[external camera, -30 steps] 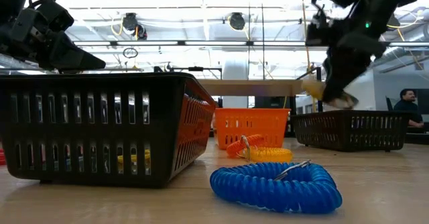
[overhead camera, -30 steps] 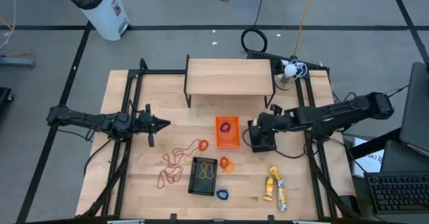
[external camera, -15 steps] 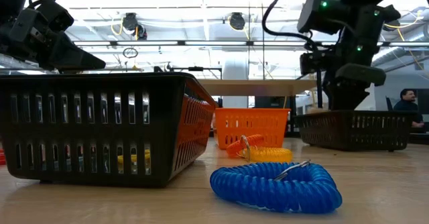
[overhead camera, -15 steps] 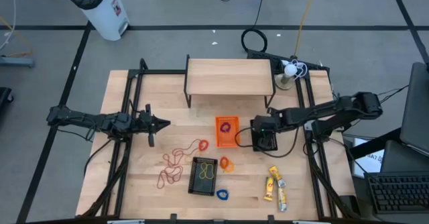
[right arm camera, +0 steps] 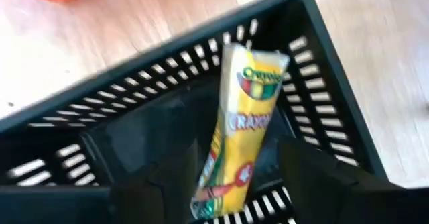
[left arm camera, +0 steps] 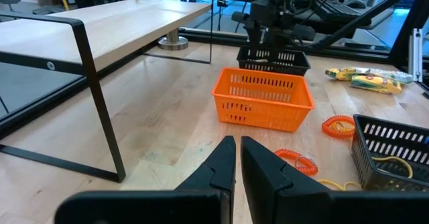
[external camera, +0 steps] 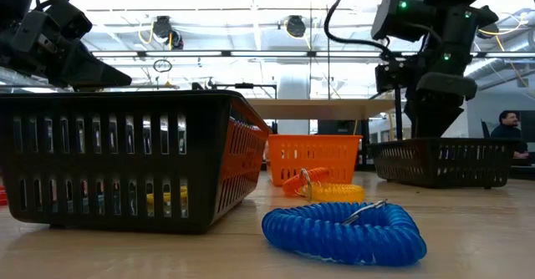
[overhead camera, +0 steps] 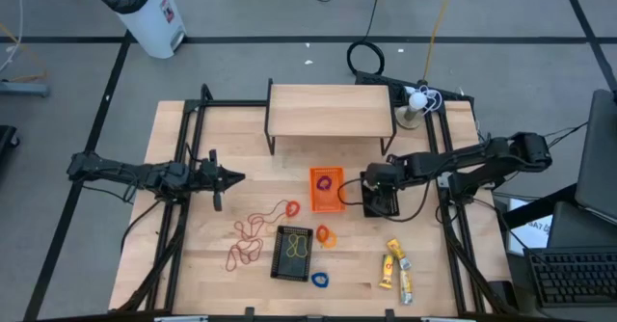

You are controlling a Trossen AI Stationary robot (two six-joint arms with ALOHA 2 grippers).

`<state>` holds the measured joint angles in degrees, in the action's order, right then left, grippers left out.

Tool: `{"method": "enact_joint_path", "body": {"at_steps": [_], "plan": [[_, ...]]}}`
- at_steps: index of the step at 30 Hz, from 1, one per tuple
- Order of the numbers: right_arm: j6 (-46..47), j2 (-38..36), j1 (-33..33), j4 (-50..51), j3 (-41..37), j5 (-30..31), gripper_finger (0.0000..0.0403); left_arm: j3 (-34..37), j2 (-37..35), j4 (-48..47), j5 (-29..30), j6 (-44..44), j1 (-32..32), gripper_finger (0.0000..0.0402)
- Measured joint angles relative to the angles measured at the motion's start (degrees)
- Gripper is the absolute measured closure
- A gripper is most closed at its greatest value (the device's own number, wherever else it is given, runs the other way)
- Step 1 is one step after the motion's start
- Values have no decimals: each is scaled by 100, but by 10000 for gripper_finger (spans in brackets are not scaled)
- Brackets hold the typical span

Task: Pick & Place Office Desk Supplies
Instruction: Put the red rubber band into the bottom black bin

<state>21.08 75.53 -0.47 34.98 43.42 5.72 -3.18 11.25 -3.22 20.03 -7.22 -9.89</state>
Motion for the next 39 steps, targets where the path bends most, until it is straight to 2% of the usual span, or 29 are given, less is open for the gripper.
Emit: {"method": "enact_joint_path", "body": {"at_steps": [8, 11, 13, 15, 18, 23, 27, 32, 39], "plan": [[-293, -1051, 0, -816, 0, 29, 191, 0, 0, 2, 0, 94, 0, 376], [-407, -1581, 4, -1518, -16, 363, 200, 0, -1, 4, 0, 100, 0, 376], [-475, -1902, 14, -2524, -167, 506, 212, 0, -1, 4, 0, 107, 0, 376], [-676, -2113, 14, -3831, -437, 152, 233, 0, 0, 4, 0, 107, -1, 376], [-1017, -2248, 22, -5348, -907, -793, 283, 0, 0, 4, 0, 105, -1, 376], [-1618, -2667, -125, -6171, -1596, -1437, 386, 0, 0, 2, -38, 98, 0, 376], [-1640, -3374, -621, -6490, -2103, -1654, 388, 0, -2, 1, -23, 114, 0, 376], [-1539, -3970, -1191, -6907, -2690, -2419, 399, 0, -2, 102, 0, 280, 2, 376], [-1906, -4650, -1594, -7098, -3259, -2547, 401, 0, -2, 426, -3, 454, 4, 376]]}}
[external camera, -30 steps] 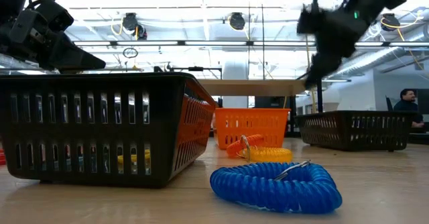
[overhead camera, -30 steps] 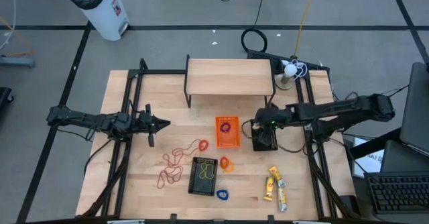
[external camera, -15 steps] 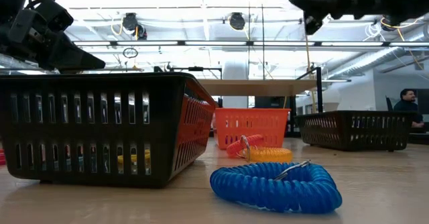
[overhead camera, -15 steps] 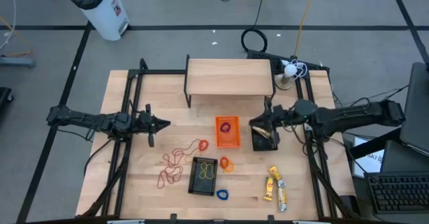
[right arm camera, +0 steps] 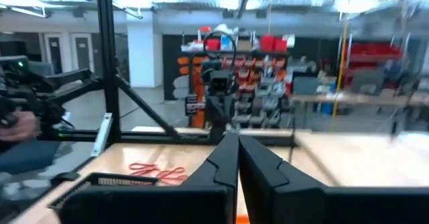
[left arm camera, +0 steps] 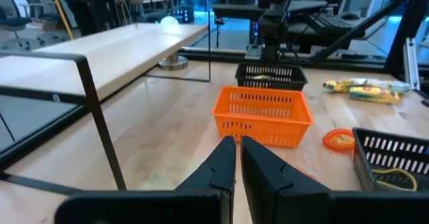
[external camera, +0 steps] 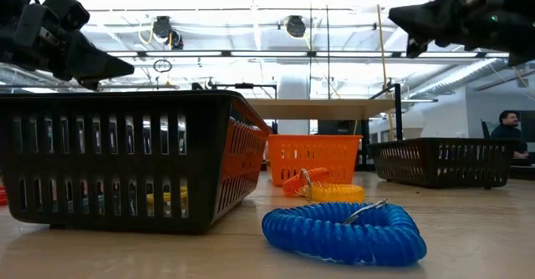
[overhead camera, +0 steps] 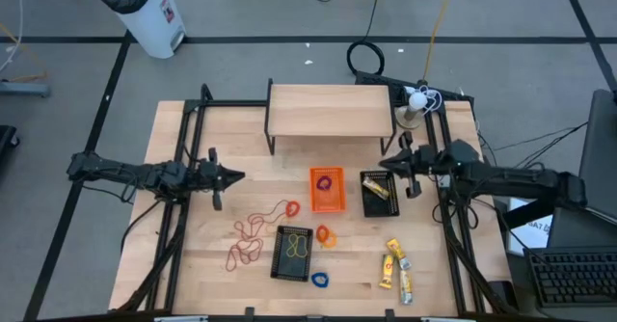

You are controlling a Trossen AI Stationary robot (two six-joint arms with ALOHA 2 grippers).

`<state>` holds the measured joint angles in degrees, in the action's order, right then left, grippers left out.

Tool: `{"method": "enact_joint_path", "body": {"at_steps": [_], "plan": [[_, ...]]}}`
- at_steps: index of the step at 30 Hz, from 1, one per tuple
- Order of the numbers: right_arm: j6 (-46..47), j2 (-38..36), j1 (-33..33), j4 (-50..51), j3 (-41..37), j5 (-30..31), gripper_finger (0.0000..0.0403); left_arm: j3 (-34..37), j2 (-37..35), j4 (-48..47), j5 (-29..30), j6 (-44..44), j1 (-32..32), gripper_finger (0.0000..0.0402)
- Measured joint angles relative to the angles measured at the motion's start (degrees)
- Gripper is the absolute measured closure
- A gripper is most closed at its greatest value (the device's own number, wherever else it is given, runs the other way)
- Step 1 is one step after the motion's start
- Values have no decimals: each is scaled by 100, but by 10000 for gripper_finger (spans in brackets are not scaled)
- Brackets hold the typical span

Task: Pick & Place Office Desk Supplies
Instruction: Put the red rubber band into the bottom black bin

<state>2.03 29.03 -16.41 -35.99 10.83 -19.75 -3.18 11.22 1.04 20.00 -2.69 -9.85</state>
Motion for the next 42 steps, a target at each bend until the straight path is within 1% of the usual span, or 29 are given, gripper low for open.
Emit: {"method": "enact_joint_path", "body": {"at_steps": [4, 8, 14, 17, 21, 24, 27, 29, 32, 36, 39, 42], "plan": [[-157, -246, -57, -284, -292, 3, 402, 0, 0, 81, -43, 115, 1, 376], [-34, -386, -142, -231, -321, 4, 402, 0, 0, 205, -22, 115, 2, 376], [29, -402, -141, -60, -388, -2, 402, 0, 0, 621, 133, 34, 2, 376], [43, -448, -141, -120, -525, 5, 402, 0, 0, 673, -17, -64, 0, 376], [-130, -561, -160, -314, -680, 24, 402, 0, 0, 656, -152, 38, -22, 376], [-225, -627, -208, -278, -741, 74, 402, 0, 0, 640, -194, 72, -42, 376], [-176, -717, -273, -269, -745, 319, 402, 0, 0, 445, -194, -208, -42, 376], [-68, -797, -314, -156, -747, 370, 402, 0, 0, 247, -200, -295, -42, 376], [82, -862, -313, 155, -752, 557, 402, 0, 1, -46, -196, -468, -42, 376], [164, -871, -303, 597, -757, 919, 402, 0, 0, -227, -196, -976, -42, 376], [161, -871, -303, 750, -758, 908, 400, -16, 11, -562, -189, -1157, -40, 376], [140, -871, -301, 607, -762, 896, 399, -194, 312, -914, -108, -1244, -35, 383]]}}
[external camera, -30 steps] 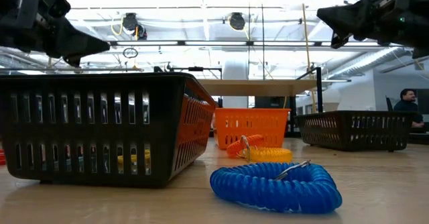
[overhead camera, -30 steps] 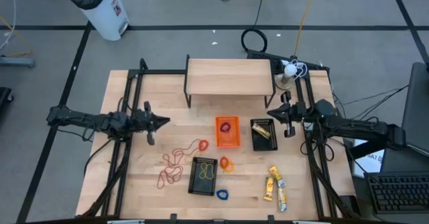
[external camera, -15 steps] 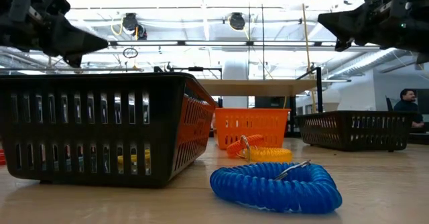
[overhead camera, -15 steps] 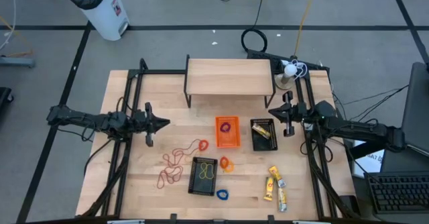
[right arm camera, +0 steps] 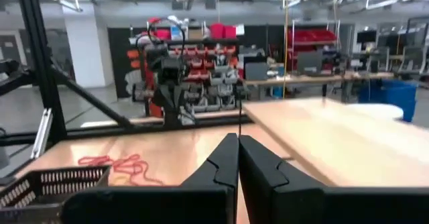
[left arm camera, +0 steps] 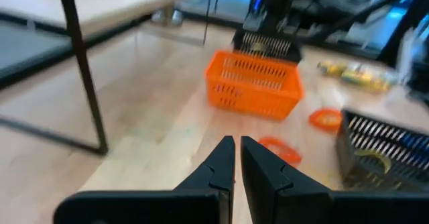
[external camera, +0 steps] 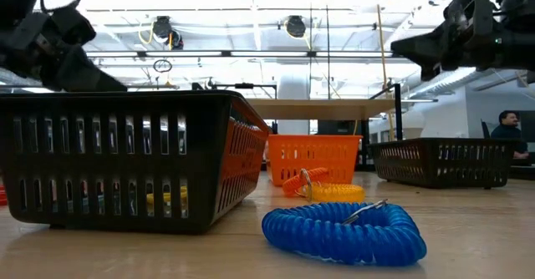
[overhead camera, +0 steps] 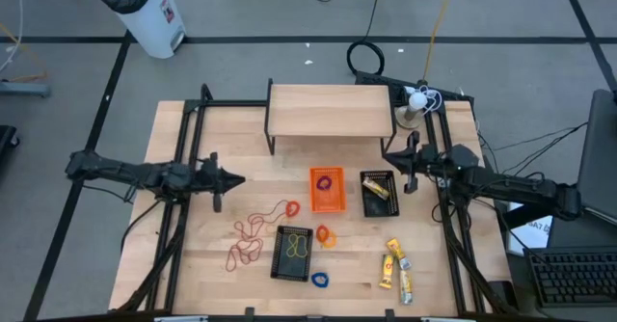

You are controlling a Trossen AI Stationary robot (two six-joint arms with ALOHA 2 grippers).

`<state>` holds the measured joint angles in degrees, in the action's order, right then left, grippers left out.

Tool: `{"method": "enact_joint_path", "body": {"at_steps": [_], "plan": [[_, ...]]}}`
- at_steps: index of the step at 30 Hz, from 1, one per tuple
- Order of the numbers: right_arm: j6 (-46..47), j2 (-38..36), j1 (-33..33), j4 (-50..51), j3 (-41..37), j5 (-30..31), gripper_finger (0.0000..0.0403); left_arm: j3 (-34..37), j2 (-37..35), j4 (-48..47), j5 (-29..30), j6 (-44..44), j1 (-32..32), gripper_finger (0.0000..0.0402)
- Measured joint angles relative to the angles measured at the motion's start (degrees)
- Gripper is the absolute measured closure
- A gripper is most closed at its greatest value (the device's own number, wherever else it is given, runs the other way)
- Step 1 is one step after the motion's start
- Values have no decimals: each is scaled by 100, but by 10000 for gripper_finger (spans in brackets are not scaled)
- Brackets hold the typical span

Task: Pick & Place Office Desk Supplies
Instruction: Put the red rubber band into the bottom black bin

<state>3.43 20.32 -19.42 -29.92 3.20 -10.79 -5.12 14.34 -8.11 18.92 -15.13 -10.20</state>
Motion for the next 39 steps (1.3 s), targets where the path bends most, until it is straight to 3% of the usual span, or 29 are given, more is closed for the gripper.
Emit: {"method": "enact_joint_path", "body": {"at_steps": [4, 11, 18, 29, 39], "plan": [[-183, -3, 0, -406, -1, 8, 399, -492, 799, -136, 220, -293, 0, 397], [-130, 52, 4, -358, -4, -190, 399, -1694, 2970, -1150, 202, -858, 9, 392], [-70, 163, 54, -242, -9, -291, 398, -2527, 4643, -1757, -746, -780, -171, 353], [-73, 184, 133, -327, -9, -282, 400, -3748, 6505, -1687, -1018, -1137, -607, 258], [-29, 184, 131, -324, -9, -282, 399, -4042, 7557, -2019, -1220, -403, -604, 238]]}}
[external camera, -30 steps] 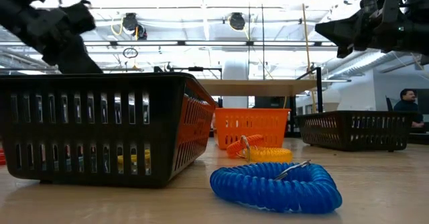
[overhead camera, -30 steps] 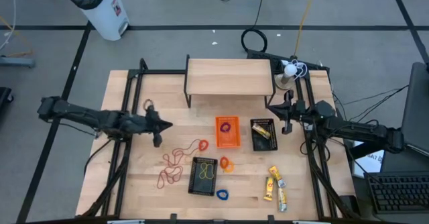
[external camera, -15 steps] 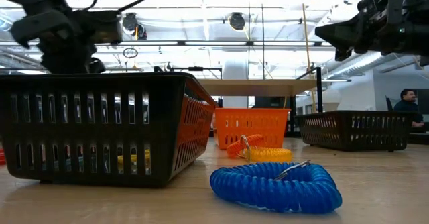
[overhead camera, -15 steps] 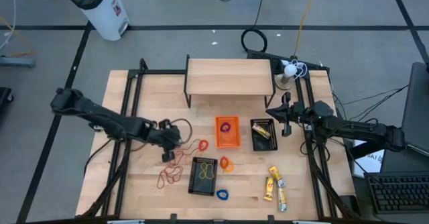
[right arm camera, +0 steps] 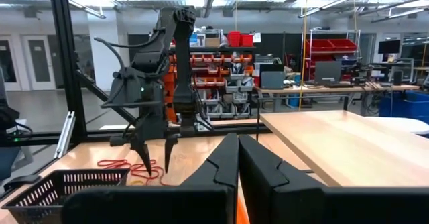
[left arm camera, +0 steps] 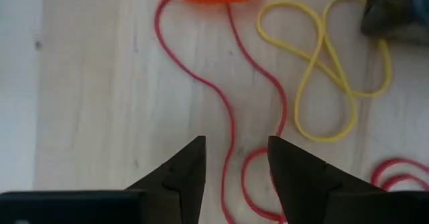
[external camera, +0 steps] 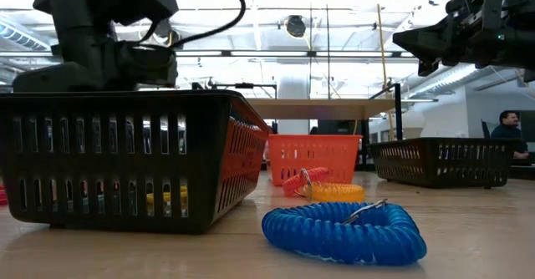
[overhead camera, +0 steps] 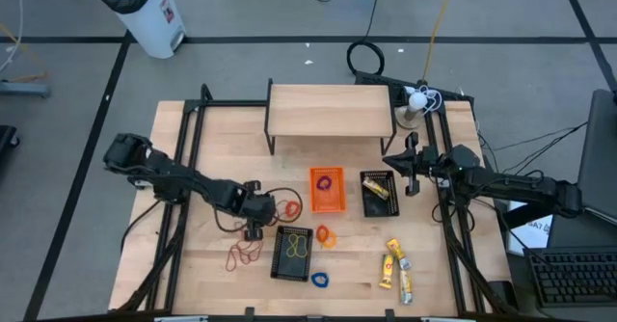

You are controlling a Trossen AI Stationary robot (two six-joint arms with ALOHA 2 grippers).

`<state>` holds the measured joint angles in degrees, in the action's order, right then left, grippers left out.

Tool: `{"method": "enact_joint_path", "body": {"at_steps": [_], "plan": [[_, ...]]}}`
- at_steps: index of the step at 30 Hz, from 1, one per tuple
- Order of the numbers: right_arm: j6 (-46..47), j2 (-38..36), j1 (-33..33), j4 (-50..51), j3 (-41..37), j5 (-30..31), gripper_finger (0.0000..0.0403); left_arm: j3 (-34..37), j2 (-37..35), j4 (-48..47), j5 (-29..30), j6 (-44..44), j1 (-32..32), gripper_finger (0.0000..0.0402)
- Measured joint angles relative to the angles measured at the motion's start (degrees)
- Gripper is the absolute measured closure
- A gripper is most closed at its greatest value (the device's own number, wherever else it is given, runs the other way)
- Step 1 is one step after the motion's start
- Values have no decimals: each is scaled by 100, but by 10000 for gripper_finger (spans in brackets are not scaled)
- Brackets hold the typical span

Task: Pick & Place Office Desk Supplies
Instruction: Put the red rubber band into the bottom black bin

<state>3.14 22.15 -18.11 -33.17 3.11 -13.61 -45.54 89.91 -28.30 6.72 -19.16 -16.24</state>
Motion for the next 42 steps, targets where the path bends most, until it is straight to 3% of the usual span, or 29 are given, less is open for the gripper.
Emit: {"method": "enact_joint_path", "body": {"at_steps": [16, 32, 35, 40, 42], "plan": [[-59, 0, 0, 2, 0, 0, 399, -186, 13, -171, -245, 22, -158, 238], [-83, 110, 24, -44, 0, 7, 399, -215, 513, -35, -458, 254, 72, 243], [-83, 116, 24, -47, 0, 4, 399, -210, 474, -38, -517, 269, 80, 273], [-83, 118, 24, -46, 0, 4, 399, -203, 479, -43, -629, 310, 84, 374], [-83, 118, 24, -44, 0, 4, 399, -202, 477, -47, -641, 370, 84, 391]]}}
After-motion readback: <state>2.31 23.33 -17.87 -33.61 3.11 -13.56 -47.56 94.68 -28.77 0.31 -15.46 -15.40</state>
